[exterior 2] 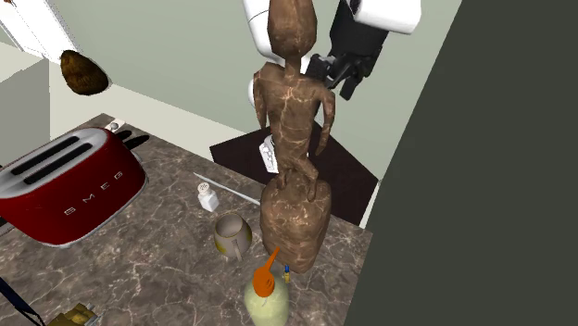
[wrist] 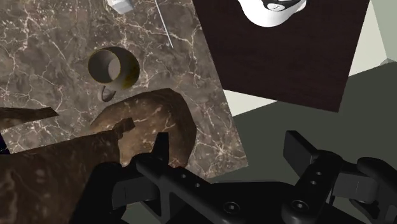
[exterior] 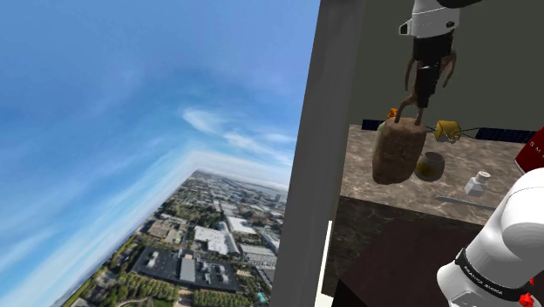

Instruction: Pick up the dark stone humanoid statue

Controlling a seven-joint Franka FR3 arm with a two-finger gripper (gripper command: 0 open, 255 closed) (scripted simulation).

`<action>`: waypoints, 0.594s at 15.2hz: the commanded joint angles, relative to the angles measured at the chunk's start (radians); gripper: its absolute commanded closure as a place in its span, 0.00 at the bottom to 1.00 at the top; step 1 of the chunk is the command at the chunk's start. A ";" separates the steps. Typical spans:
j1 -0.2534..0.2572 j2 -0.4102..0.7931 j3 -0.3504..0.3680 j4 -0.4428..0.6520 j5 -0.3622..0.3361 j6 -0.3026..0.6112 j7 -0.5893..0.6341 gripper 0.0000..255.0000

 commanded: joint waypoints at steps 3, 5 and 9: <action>0.016 0.127 -0.043 0.195 -0.044 -0.073 -0.145 0.00; 0.023 0.192 -0.065 0.296 -0.063 -0.108 -0.220 0.00; 0.032 0.337 -0.105 0.519 -0.093 -0.181 -0.380 0.00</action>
